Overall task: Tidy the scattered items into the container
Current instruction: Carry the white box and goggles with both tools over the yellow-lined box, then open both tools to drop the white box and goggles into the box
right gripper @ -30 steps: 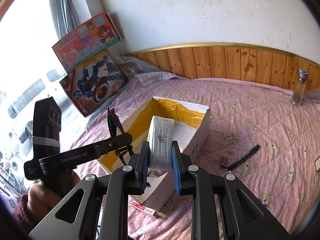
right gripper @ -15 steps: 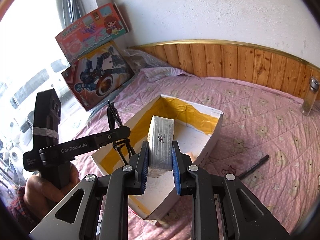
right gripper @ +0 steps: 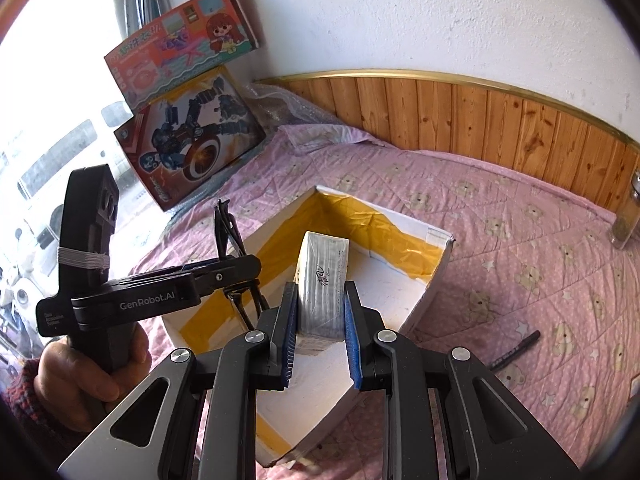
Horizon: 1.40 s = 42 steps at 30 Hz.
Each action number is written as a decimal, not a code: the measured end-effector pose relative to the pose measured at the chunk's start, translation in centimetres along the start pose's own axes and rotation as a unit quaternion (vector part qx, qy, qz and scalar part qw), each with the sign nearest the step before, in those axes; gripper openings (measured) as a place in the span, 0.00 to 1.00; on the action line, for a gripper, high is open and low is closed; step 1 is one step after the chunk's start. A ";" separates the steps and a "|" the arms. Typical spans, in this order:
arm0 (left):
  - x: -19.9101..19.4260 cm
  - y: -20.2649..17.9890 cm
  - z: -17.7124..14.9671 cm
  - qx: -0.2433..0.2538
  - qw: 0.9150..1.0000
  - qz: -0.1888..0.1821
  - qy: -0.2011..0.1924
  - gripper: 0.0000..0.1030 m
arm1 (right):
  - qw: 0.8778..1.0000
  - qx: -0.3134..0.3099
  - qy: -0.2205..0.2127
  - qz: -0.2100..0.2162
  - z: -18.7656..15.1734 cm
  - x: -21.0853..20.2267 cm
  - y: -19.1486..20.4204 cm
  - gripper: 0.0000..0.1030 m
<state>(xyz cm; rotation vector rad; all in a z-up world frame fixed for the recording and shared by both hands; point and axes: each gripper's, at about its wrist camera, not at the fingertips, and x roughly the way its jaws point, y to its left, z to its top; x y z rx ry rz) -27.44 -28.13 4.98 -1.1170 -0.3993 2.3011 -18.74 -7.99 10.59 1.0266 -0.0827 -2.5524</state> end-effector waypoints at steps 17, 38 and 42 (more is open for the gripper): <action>5.0 0.5 0.9 -0.002 0.998 0.019 0.054 0.45 | 0.999 -0.006 0.048 -0.008 1.1 5.0 -1.8 0.22; 9.8 1.9 0.3 -0.028 0.984 0.064 0.162 0.46 | 0.981 -0.026 0.192 -0.022 3.0 16.3 -4.4 0.41; 9.4 2.4 0.1 -0.046 0.984 0.059 0.163 0.51 | 0.983 0.015 0.180 -0.039 3.2 16.4 -5.9 0.43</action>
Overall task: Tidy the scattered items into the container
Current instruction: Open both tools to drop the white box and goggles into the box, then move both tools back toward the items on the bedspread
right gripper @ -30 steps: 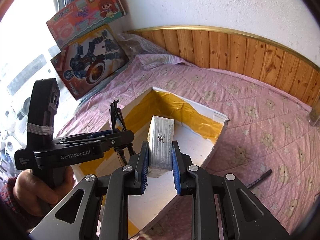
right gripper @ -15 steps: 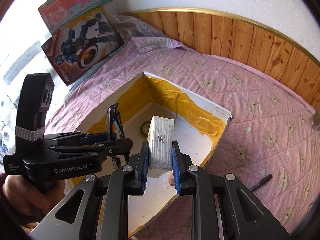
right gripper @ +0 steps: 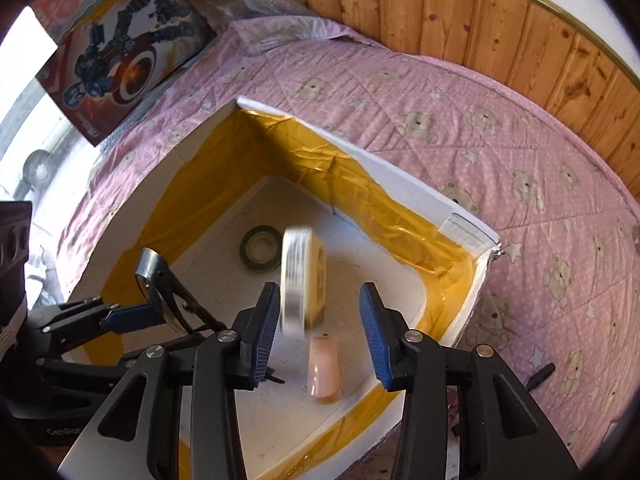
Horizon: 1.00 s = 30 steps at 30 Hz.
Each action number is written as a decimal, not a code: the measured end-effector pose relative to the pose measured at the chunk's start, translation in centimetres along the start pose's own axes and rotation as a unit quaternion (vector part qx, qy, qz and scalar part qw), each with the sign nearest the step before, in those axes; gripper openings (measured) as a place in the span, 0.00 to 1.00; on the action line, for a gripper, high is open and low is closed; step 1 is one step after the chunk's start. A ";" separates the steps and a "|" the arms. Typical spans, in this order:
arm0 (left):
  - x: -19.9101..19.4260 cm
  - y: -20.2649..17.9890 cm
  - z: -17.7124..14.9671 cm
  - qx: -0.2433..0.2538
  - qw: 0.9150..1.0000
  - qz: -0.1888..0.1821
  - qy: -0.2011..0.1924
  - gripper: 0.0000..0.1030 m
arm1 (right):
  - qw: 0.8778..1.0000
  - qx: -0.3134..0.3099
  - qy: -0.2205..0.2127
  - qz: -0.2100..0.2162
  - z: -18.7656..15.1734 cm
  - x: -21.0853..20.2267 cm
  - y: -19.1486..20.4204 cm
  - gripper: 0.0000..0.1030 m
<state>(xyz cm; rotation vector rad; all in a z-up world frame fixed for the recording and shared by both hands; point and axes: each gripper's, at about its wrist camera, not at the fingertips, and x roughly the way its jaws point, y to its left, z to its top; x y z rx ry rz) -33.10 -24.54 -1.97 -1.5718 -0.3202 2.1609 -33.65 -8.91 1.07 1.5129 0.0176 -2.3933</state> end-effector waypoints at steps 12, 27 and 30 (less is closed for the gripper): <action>-4.0 -1.7 -3.0 0.026 0.999 0.006 -0.035 0.52 | 0.998 0.020 -0.045 0.027 -5.1 -6.2 1.8 0.46; -9.5 -5.7 -9.8 0.096 0.992 0.009 -0.081 0.56 | 0.986 0.022 -0.149 0.073 -14.5 -15.5 3.4 0.48; -10.8 -6.3 -12.5 0.135 0.986 -0.016 -0.099 0.56 | 0.984 0.045 -0.160 0.070 -17.3 -16.2 1.8 0.48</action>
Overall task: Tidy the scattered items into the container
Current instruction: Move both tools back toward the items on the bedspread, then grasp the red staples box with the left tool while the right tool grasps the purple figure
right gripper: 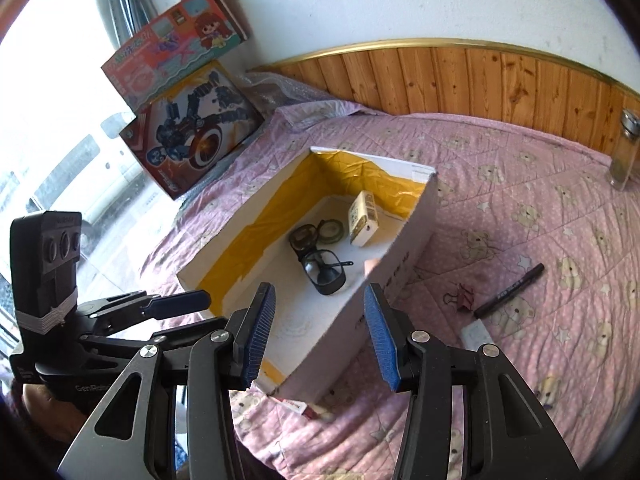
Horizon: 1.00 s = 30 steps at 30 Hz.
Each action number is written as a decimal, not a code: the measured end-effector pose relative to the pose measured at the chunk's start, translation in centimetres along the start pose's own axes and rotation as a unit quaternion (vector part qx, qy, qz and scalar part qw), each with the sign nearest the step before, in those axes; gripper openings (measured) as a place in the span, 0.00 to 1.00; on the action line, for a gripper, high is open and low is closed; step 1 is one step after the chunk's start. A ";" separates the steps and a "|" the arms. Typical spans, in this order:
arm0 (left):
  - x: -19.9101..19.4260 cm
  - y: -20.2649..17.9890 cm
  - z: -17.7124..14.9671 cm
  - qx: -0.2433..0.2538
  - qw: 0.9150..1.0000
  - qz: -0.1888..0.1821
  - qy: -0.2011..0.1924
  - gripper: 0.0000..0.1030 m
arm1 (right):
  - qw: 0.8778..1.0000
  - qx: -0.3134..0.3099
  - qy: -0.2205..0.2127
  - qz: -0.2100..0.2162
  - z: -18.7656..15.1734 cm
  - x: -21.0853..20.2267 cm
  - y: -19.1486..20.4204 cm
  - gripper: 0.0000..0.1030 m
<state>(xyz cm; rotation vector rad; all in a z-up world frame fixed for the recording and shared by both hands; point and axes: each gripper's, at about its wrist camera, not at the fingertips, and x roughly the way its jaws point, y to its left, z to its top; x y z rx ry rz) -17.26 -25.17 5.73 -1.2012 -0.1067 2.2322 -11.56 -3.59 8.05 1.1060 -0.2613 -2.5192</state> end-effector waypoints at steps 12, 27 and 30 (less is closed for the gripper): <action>4.3 -0.2 -10.4 0.090 0.993 0.048 0.058 0.56 | 0.992 0.120 0.041 -0.027 -11.3 -1.6 -8.3 0.48; 9.0 -0.3 -11.7 0.006 0.996 0.073 0.050 0.74 | 0.984 0.167 0.048 -0.047 -15.4 -3.0 -12.7 0.48; 10.0 -1.0 -11.7 0.010 0.994 0.096 0.048 0.79 | 0.982 0.174 0.042 -0.060 -15.7 -3.3 -13.3 0.48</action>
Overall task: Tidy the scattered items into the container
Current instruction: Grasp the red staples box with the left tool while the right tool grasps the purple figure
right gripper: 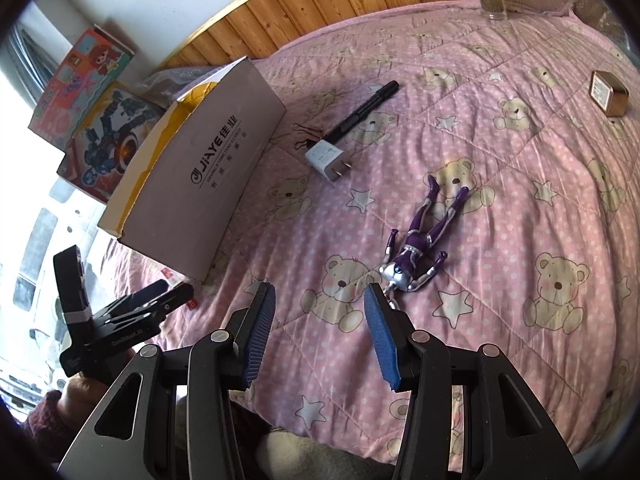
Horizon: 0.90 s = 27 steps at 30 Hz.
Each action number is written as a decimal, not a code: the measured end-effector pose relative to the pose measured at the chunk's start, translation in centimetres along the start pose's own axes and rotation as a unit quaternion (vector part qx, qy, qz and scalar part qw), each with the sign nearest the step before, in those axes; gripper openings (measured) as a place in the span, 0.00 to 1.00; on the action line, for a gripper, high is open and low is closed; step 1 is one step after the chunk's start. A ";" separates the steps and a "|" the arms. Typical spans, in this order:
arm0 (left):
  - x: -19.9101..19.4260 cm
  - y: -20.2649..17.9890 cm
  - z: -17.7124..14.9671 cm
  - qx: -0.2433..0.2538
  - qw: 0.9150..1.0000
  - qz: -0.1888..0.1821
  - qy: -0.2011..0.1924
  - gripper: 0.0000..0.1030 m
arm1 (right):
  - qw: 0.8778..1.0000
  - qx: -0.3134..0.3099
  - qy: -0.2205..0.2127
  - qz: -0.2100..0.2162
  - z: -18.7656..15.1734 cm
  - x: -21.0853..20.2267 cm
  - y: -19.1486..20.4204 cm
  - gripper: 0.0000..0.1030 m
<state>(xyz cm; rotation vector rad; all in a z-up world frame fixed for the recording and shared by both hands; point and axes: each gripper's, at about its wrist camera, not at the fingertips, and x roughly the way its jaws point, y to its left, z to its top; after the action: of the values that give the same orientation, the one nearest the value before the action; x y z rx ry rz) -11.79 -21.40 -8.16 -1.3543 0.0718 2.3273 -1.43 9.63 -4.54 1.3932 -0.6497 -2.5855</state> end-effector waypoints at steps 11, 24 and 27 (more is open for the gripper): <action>-0.9 -0.3 -0.7 0.041 0.999 0.010 -0.014 0.46 | 0.998 0.060 0.010 -0.028 0.8 2.6 -4.7 0.48; -2.1 4.0 -1.7 -0.059 0.998 0.020 -0.007 0.48 | 0.995 -0.003 0.014 -0.097 2.7 6.2 -2.8 0.32; -2.1 5.2 -1.9 -0.083 0.996 0.036 -0.006 0.60 | 0.994 -0.027 0.009 -0.103 2.3 6.3 -1.4 0.30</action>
<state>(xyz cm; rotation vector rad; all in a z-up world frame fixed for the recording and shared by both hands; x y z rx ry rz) -11.47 -27.30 -8.26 -1.4369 -0.0790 2.4472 -6.75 9.66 -8.81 1.5400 -0.4497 -2.7179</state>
